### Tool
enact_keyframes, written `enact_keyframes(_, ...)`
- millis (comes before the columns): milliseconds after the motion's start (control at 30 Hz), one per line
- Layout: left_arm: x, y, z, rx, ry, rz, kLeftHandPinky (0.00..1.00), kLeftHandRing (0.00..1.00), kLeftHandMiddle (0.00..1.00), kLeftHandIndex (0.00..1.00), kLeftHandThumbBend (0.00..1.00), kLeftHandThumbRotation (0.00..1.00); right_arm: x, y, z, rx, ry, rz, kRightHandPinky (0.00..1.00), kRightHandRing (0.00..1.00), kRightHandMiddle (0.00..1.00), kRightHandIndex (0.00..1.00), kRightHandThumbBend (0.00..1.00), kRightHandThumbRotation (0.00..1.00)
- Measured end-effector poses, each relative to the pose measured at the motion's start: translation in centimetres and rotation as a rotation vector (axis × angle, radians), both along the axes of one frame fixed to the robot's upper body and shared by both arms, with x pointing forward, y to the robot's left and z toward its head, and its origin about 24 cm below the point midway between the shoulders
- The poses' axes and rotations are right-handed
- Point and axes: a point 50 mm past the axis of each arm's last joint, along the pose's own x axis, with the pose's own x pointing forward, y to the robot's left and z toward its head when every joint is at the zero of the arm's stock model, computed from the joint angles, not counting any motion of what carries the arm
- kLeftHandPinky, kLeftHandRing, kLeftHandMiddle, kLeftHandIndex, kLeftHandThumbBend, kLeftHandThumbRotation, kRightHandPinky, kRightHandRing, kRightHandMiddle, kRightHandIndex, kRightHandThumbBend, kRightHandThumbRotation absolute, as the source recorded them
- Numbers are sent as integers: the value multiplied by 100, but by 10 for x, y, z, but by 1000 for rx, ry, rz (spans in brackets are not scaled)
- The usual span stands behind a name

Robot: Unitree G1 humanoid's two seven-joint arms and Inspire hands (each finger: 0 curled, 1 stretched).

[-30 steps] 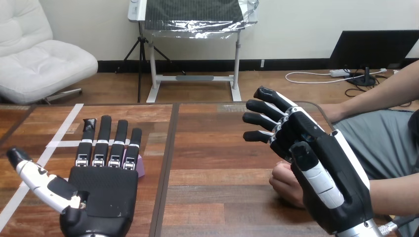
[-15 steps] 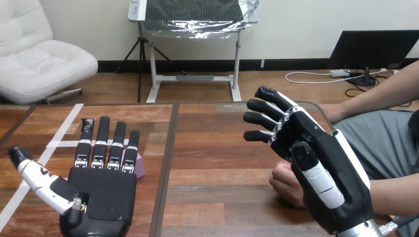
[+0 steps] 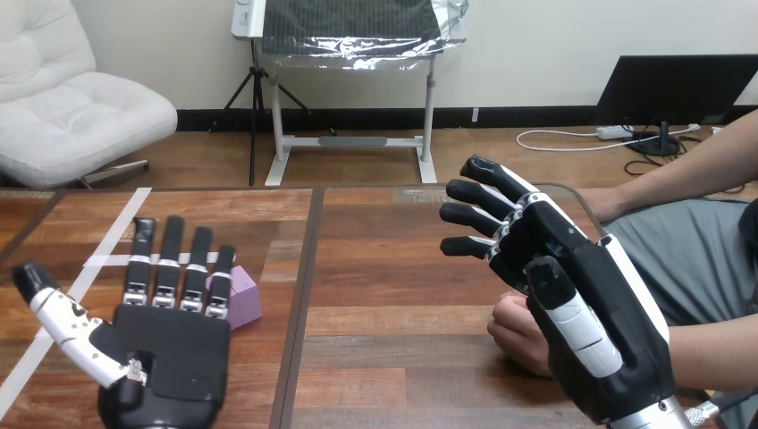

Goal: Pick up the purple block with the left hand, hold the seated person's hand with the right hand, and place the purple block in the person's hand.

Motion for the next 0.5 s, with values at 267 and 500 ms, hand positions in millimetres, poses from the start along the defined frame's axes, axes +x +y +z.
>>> enact_keyframes(267, 7, 9, -5, 80, 2, 33, 100, 100, 100, 100, 63, 100, 0, 0, 0, -4, -1, 0, 74, 83, 85, 87, 86, 72)
enact_keyframes(500, 13, 17, -8, 177, 6, 67, 100, 100, 100, 100, 62, 100, 0, 0, 0, -9, -1, -1, 74, 83, 85, 87, 86, 72)
